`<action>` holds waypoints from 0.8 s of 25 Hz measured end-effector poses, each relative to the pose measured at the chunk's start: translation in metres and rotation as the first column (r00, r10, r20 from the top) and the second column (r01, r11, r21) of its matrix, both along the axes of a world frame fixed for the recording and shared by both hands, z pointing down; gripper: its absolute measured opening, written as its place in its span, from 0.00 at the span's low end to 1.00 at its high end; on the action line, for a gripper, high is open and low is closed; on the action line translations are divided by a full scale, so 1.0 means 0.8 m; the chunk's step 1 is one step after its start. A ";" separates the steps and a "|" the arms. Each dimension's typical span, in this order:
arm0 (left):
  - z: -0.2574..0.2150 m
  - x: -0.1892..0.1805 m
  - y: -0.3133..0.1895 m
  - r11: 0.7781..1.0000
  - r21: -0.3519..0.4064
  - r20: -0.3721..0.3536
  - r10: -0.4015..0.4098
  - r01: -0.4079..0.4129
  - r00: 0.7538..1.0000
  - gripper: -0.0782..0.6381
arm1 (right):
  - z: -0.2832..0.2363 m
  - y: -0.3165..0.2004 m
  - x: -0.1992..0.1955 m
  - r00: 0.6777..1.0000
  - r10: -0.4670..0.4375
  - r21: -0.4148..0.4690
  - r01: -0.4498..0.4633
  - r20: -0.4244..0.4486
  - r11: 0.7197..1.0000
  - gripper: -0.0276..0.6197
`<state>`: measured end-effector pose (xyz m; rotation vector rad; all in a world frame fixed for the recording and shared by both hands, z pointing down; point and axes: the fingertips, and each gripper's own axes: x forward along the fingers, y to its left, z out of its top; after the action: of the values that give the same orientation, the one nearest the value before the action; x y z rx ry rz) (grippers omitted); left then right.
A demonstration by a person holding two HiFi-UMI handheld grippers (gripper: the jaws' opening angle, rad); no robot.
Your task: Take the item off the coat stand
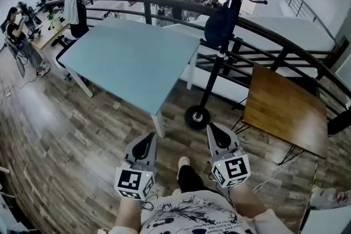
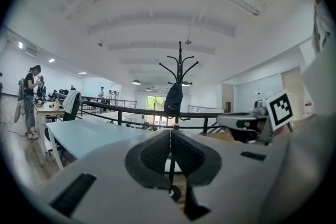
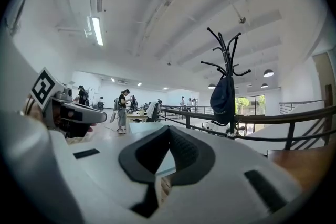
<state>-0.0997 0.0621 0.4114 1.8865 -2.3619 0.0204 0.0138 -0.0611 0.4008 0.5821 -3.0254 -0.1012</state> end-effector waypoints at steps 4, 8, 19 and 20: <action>0.010 -0.039 -0.032 1.000 -0.010 -0.001 -0.020 0.020 1.000 0.12 | 0.010 -0.033 -0.043 1.000 -0.019 -0.007 0.019 0.009 1.000 0.03; 0.000 -0.077 -0.076 0.999 -0.009 0.012 -0.032 0.033 0.999 0.12 | 0.011 -0.082 -0.080 1.000 -0.016 -0.006 0.016 0.022 1.000 0.03; -0.014 -0.152 -0.241 0.998 0.040 0.073 0.054 -0.057 0.996 0.12 | 0.012 -0.234 -0.134 0.995 0.084 0.036 -0.086 0.058 0.996 0.03; -0.009 -0.155 -0.253 0.996 0.042 0.077 0.071 -0.075 0.994 0.12 | 0.015 -0.244 -0.136 0.994 0.096 0.041 -0.099 0.058 0.994 0.03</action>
<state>-0.2236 -0.1401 0.4042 2.0271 -2.3590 0.0460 -0.0948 -0.2559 0.4127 0.7475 -3.0490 -0.1501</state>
